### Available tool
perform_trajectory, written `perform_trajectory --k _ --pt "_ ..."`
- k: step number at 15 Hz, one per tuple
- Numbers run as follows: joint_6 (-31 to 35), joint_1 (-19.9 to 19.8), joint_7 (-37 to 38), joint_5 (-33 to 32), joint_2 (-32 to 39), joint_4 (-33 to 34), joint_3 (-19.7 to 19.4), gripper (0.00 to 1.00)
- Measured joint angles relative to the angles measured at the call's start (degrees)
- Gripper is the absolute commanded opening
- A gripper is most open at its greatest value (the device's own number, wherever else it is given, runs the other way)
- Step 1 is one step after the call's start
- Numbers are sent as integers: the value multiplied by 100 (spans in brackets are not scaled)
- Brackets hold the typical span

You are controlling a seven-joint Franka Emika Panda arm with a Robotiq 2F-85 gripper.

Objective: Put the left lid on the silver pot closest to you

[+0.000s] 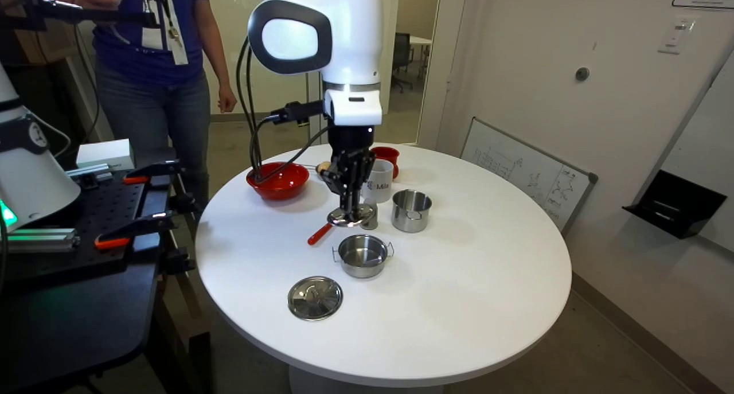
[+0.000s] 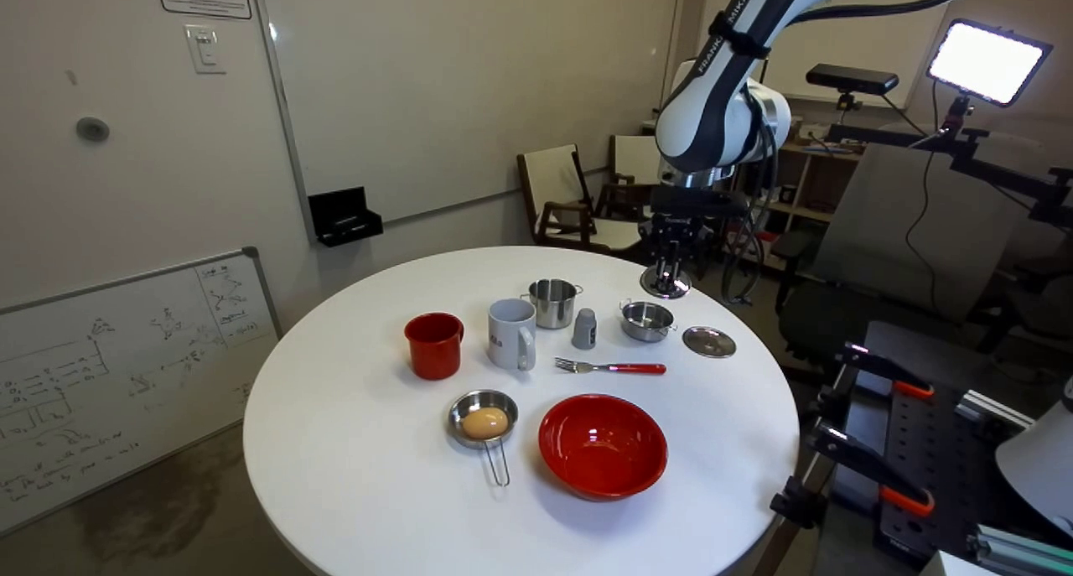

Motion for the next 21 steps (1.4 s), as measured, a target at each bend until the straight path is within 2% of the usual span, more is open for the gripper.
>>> perform_trajectory --k 6,11,21 --pt "43 -641 -605 897 379 233 530 8" --pt "44 -747 -696 1151 758 592 693 8" --pt "43 -887 -723 1306 1366 1096 779 8"
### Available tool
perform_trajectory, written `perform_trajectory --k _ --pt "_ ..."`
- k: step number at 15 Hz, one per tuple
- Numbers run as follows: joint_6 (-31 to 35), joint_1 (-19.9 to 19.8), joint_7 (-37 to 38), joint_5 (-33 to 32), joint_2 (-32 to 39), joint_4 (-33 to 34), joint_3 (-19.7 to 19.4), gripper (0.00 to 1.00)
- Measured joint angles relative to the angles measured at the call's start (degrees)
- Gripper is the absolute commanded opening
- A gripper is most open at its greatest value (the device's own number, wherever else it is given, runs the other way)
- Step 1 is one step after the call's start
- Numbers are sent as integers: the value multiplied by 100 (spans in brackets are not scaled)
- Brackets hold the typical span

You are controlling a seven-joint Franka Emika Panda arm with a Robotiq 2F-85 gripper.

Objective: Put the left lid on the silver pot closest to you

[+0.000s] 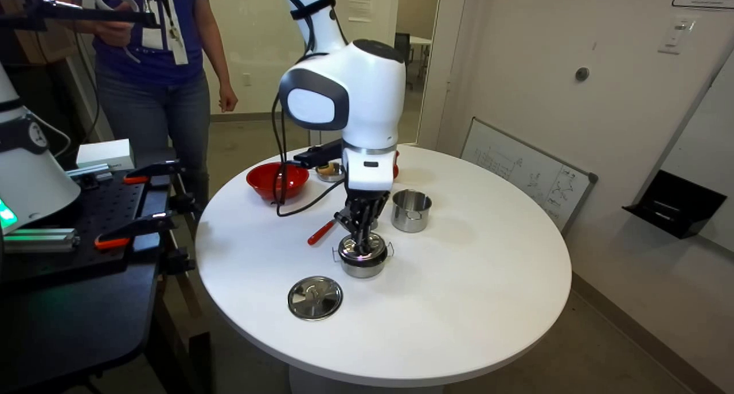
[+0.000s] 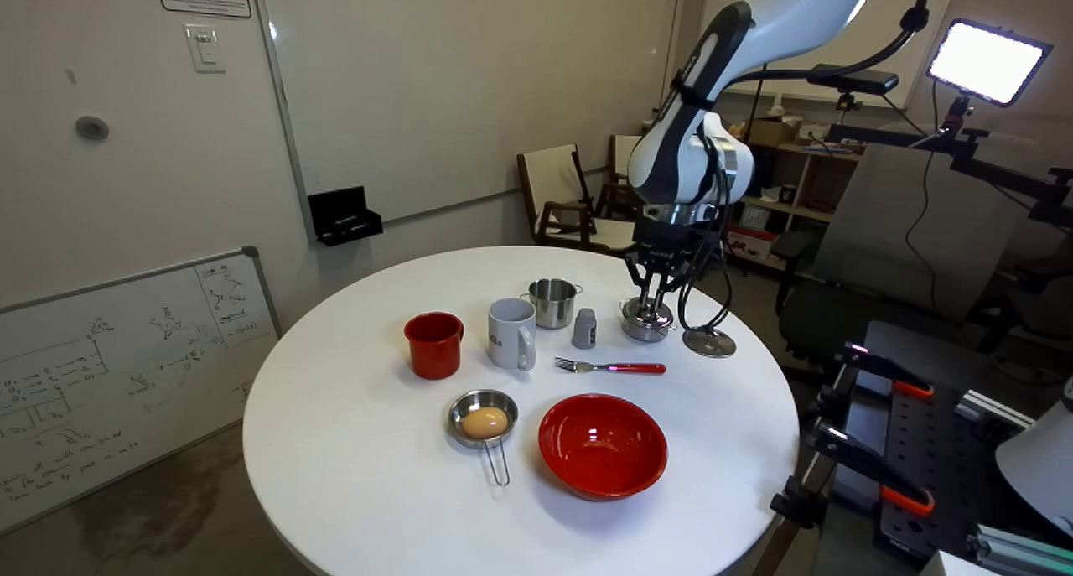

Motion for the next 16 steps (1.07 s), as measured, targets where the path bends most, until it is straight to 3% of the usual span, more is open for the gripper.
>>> perform_trajectory --k 3,4,5,13,16 --pt "0 -39 0 9 76 75 0 9" --pt "0 -51 0 10 95 96 0 44" --pt "0 -63 -1 11 106 108 0 44" --pt "15 -79 -1 12 92 164 0 99" --pt "240 69 -1 -15 -42 138 -92 100"
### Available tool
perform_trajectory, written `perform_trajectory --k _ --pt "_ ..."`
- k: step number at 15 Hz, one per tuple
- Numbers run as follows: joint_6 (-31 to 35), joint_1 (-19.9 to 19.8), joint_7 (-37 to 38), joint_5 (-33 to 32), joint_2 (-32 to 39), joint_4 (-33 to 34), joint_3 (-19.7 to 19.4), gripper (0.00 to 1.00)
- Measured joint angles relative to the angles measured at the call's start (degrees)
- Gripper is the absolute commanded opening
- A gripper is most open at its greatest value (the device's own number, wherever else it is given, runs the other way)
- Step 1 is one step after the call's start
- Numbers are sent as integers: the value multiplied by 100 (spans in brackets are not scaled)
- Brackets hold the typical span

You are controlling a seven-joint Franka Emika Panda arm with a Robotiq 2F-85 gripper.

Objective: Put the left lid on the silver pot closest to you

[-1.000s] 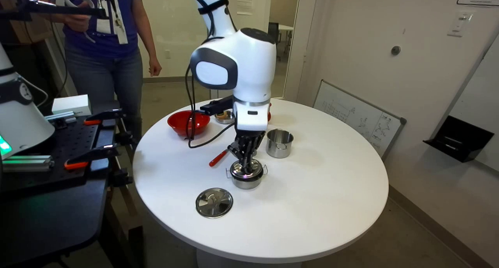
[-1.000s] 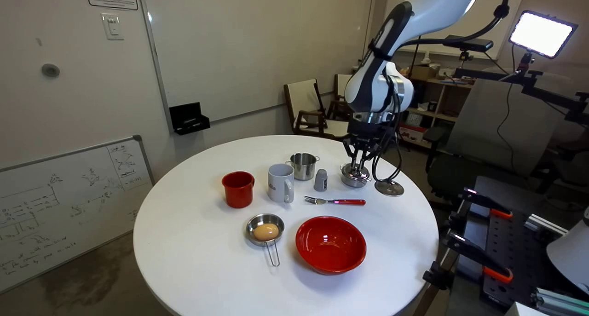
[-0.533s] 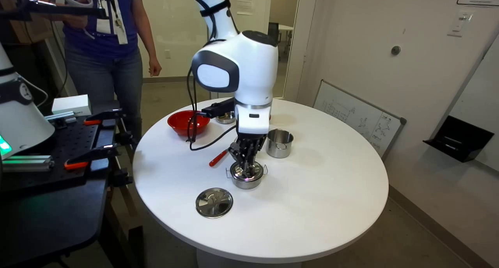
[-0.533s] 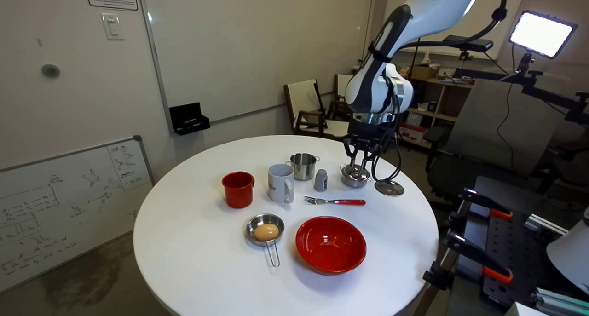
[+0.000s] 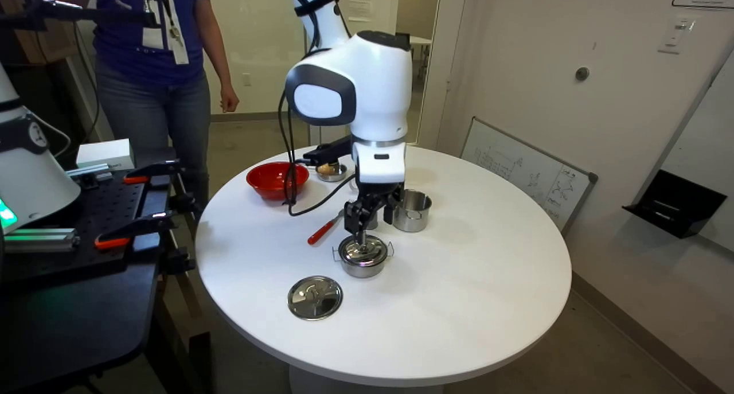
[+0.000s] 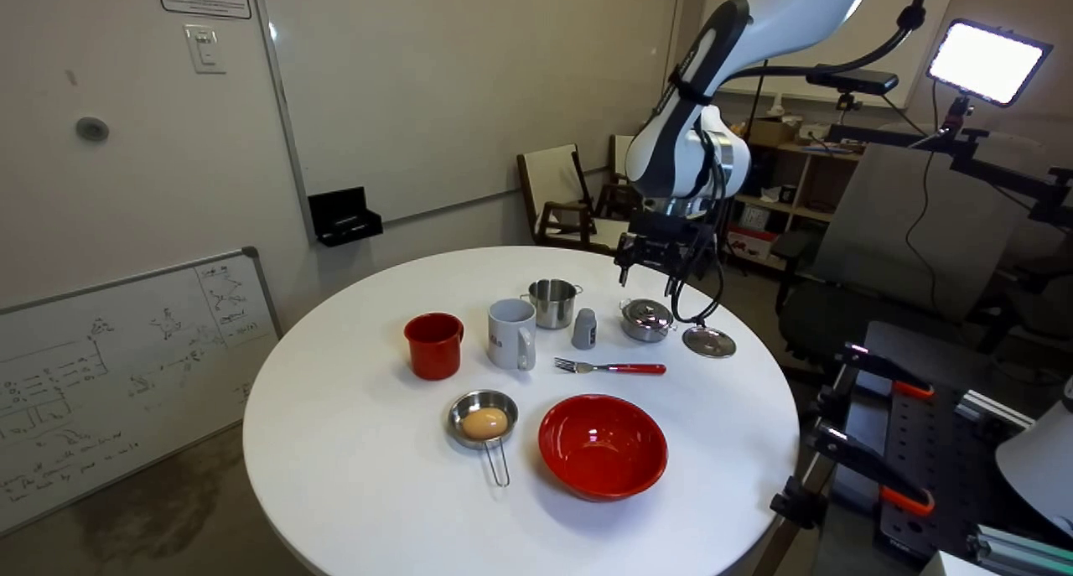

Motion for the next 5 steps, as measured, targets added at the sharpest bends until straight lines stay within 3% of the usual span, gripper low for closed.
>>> perform_trajectory --k 3,5 --pt "337 517 61 -138 -339 -151 -395 100" --pt "318 618 83 -135 -436 -179 -440 100"
